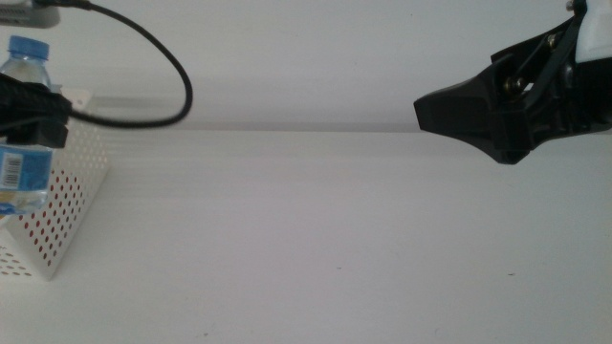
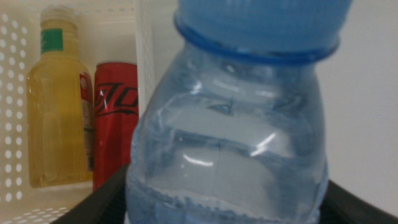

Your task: Use arms to grab the bottles and put them into the dustbin to the left of the table.

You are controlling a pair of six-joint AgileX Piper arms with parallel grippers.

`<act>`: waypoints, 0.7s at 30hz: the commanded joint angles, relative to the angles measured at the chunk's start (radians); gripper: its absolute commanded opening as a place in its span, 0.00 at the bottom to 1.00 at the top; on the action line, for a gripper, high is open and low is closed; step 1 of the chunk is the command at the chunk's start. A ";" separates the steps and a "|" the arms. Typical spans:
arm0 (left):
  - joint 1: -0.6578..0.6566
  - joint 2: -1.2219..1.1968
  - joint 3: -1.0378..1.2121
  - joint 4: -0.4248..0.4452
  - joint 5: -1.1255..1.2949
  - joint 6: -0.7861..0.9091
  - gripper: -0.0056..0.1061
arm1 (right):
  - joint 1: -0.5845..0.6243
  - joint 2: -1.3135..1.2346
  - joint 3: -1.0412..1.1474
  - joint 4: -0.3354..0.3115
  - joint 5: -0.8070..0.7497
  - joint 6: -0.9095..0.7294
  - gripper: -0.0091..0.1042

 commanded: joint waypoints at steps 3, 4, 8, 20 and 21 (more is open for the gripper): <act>0.057 0.088 -0.075 -0.089 0.057 0.118 0.04 | 0.001 -0.006 -0.013 -0.001 -0.003 0.001 0.83; 0.057 0.117 -0.096 -0.086 0.081 0.133 0.04 | 0.001 -0.006 -0.013 -0.001 -0.003 0.001 0.83; 0.061 0.233 -0.199 -0.016 0.146 0.189 0.04 | 0.001 -0.006 -0.013 -0.001 -0.003 0.001 0.83; 0.133 0.450 -0.477 0.112 0.265 0.292 0.04 | 0.001 -0.006 -0.013 -0.001 -0.003 0.001 0.83; 0.133 0.454 -0.483 0.151 0.265 0.292 0.04 | 0.001 -0.006 -0.013 -0.001 -0.003 0.001 0.83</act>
